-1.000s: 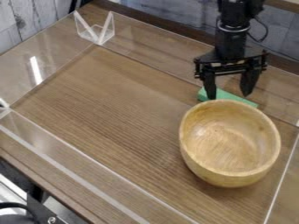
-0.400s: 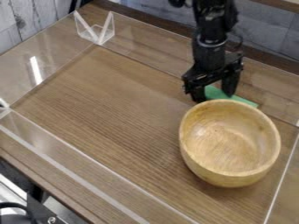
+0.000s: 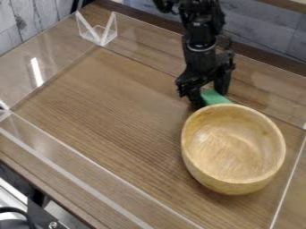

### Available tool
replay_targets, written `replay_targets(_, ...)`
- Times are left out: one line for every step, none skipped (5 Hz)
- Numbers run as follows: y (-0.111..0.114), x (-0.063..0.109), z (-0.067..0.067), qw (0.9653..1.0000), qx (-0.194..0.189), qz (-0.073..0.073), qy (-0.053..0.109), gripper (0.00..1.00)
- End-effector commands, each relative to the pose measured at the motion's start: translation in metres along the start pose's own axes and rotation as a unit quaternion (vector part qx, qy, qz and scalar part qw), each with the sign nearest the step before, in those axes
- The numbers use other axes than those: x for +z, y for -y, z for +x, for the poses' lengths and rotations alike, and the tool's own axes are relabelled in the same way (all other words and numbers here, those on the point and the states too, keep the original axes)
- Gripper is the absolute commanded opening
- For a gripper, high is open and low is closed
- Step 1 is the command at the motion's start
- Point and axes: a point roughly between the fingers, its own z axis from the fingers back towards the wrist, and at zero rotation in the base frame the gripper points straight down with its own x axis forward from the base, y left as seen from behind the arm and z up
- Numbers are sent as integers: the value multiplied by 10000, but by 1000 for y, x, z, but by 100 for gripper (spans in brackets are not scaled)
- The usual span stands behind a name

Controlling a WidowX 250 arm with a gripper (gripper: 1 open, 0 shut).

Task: Put green object into wooden bowl

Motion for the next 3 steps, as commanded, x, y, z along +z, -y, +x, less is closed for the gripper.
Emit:
replay_targets(2,23,2,9996,-10,-250,158,0)
replay_targets(3,26,8,9986,374,-274,258,0)
replay_targets(6,32,13,9960,775,-302,337,0)
